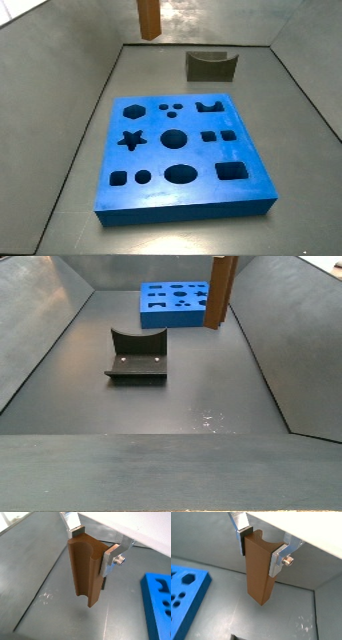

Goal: Pick up the arch object. Move up. Place the arch object on the fixture. Regrasp the arch object. Rotate the arch object. Move to above the board. Insert the arch object.
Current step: Rotate the arch object.

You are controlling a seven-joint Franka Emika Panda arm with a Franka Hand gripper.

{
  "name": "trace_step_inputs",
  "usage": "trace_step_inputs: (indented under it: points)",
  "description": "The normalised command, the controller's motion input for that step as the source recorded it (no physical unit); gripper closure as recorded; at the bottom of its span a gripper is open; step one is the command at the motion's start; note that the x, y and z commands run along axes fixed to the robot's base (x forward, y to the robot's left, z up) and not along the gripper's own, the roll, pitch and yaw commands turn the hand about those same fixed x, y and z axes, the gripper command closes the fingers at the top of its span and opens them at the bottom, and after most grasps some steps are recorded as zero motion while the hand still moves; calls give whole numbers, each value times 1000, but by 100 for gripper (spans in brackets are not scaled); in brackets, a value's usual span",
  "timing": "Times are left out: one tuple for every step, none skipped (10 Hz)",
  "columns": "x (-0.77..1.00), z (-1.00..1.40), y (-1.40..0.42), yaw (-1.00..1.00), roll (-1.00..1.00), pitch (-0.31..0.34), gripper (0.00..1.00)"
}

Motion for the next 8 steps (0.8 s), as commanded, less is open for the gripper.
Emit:
trace_step_inputs:
  points:
    - [1, 11, 22, -1000, -113, 94, 100]
    - [0, 0, 0, -1000, -42, 34, 100]
    - [1, 2, 0, -1000, -45, 37, 100]
    - [2, 1, 1, -1000, -47, 38, 100]
    - [2, 2, 5, -1000, -52, 43, 100]
    - [2, 2, 8, -1000, -56, 46, 100]
    - [2, 3, 11, -1000, -64, 52, 100]
    - [3, 4, 12, -1000, -71, 57, 100]
